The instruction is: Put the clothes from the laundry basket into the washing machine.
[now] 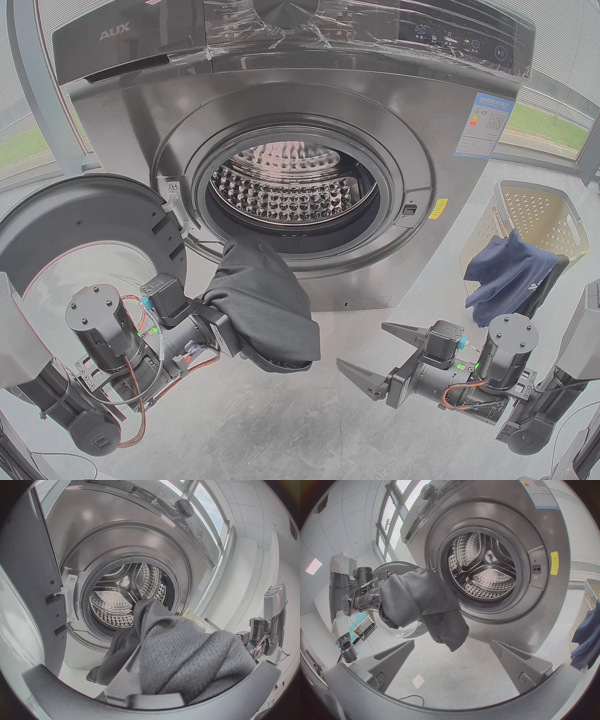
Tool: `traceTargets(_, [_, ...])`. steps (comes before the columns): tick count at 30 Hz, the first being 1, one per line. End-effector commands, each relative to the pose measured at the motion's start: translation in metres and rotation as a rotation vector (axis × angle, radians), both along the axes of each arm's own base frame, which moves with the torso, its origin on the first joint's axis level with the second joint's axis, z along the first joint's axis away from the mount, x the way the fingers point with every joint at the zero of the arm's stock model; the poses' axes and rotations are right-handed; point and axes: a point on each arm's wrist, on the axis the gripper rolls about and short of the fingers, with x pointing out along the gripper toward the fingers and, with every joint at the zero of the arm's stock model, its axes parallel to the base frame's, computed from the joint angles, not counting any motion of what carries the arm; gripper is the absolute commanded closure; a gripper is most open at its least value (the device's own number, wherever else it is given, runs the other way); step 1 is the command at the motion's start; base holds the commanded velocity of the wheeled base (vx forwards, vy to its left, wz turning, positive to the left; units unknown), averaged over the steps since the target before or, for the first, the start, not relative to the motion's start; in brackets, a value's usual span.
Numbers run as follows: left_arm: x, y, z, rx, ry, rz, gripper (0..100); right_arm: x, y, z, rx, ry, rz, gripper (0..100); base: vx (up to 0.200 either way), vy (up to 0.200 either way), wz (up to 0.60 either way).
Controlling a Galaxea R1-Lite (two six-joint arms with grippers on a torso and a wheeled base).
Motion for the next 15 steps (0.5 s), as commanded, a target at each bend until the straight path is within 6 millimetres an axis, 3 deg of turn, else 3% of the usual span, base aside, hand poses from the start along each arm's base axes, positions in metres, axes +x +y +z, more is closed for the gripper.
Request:
traceTargets(1, [-0.003, 0.001, -0.001, 0.005, 0.005, -0.001, 100, 0.009, -0.013, 0.002, 0.001, -0.007, -0.059, 0, 0.000, 0.000, 0.00])
traceTargets(14, [-0.007, -0.001, -0.009, 0.030, 0.031, -0.015, 100, 0.024, -0.026, 0.010, 0.027, -0.038, -0.188, 0, 0.000, 0.000, 0.00])
traceTargets(15, [-0.007, 0.000, -0.009, 0.029, 0.032, -0.015, 100, 0.026, -0.027, 0.010, 0.028, -0.040, -0.196, 0, 0.200, 0.000, 0.00])
